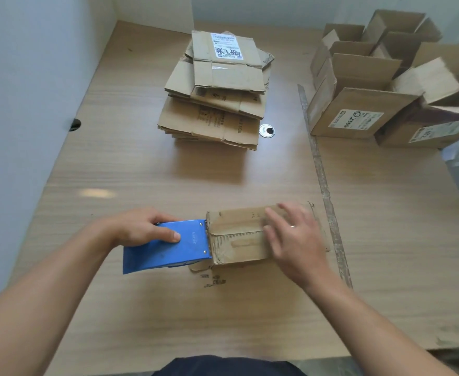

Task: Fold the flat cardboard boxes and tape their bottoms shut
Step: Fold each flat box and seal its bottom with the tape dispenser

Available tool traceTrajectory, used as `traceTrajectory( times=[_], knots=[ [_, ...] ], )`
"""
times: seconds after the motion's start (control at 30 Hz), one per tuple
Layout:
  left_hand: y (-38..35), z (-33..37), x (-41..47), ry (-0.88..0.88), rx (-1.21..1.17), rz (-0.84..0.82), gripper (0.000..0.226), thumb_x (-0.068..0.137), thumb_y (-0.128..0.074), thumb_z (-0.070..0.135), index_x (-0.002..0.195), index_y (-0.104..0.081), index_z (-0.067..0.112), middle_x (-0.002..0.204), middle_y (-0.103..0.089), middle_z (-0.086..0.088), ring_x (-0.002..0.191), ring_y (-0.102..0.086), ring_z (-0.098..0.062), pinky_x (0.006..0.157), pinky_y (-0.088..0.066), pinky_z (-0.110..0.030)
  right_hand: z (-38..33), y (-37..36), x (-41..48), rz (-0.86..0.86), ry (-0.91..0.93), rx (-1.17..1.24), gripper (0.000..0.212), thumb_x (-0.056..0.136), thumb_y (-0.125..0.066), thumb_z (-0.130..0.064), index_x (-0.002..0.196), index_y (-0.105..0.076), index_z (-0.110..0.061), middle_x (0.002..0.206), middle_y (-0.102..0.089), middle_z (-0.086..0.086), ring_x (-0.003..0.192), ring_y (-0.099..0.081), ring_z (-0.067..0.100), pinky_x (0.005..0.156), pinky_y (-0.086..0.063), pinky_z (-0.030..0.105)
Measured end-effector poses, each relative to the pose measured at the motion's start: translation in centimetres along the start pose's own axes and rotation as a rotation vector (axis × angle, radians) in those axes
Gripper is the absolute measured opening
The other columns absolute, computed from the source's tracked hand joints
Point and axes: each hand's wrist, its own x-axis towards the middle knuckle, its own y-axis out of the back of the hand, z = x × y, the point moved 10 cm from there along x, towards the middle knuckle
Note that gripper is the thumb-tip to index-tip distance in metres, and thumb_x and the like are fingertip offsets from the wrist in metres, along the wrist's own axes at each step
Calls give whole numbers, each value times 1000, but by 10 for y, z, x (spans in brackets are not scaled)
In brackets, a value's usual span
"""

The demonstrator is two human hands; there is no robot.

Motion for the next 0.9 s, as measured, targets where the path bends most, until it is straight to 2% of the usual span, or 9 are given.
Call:
traceTrajectory(
  times=[0.1,0.13,0.2,0.27,0.37,0.47,0.57,0.7,0.9],
  knots=[
    [-2,-2,1,-2,-23,-6,46,64,-59,69,108,-65,60,106,-71,22,101,-67,-8,100,-48,-41,-36,-43,-5,-281,-21,-20,61,94,-23,-61,149,-40,-38,160,-30,2,149,-16,25,120,-8,47],
    [-3,-4,2,-1,-27,-11,45,64,-58,69,108,-64,62,106,-71,23,101,-66,-8,100,-48,-40,-40,-52,-7,-321,-30,-65,63,93,-16,-65,152,-27,-45,165,-17,-1,152,-5,23,120,2,48],
    [-7,-10,3,3,-41,-28,45,66,-59,68,111,-61,64,107,-70,24,102,-66,-7,100,-47,-39,-39,-60,-8,-346,-29,-145,63,92,-8,-68,153,-7,-51,167,1,-5,153,7,20,118,11,50],
    [-10,-15,2,0,-70,-41,42,73,-61,62,114,-61,61,108,-70,24,102,-66,-6,100,-47,-37,-35,-62,-9,-362,-30,-177,61,93,-6,-68,152,3,-53,166,8,-6,152,11,19,119,11,51],
    [-8,-21,-3,-19,-112,-54,33,83,-64,50,115,-64,55,107,-71,21,99,-67,-5,94,-47,-32,-33,-62,-10,-369,-41,-188,59,94,-5,-68,150,6,-54,166,11,-6,152,13,19,120,8,52],
    [-4,-30,-9,-27,-107,-71,38,77,-61,54,115,-63,56,108,-71,20,100,-67,-6,95,-47,-32,-34,-64,-11,-399,-42,-197,58,93,-2,-69,148,10,-56,165,15,-7,152,17,17,120,8,52],
    [-5,-39,-6,-34,-93,-72,45,74,-60,59,119,-60,59,111,-70,21,103,-66,-5,99,-47,-34,-33,-63,-10,-373,-38,-210,59,93,-1,-70,150,5,-55,166,9,-6,153,11,18,120,6,52],
    [-10,-37,5,-17,-74,-82,50,70,-60,62,119,-60,58,109,-69,26,101,-65,0,95,-46,-28,-33,-63,-10,-363,-37,-208,57,94,-4,-69,149,4,-56,166,7,-6,153,9,18,121,3,53],
    [-7,-17,22,-20,9,-87,43,76,-59,57,118,-64,52,107,-69,25,100,-64,-3,92,-46,-25,-33,-61,-10,-354,-40,-207,55,92,3,-72,145,12,-61,166,10,-8,152,13,15,121,6,50]
  ],
)
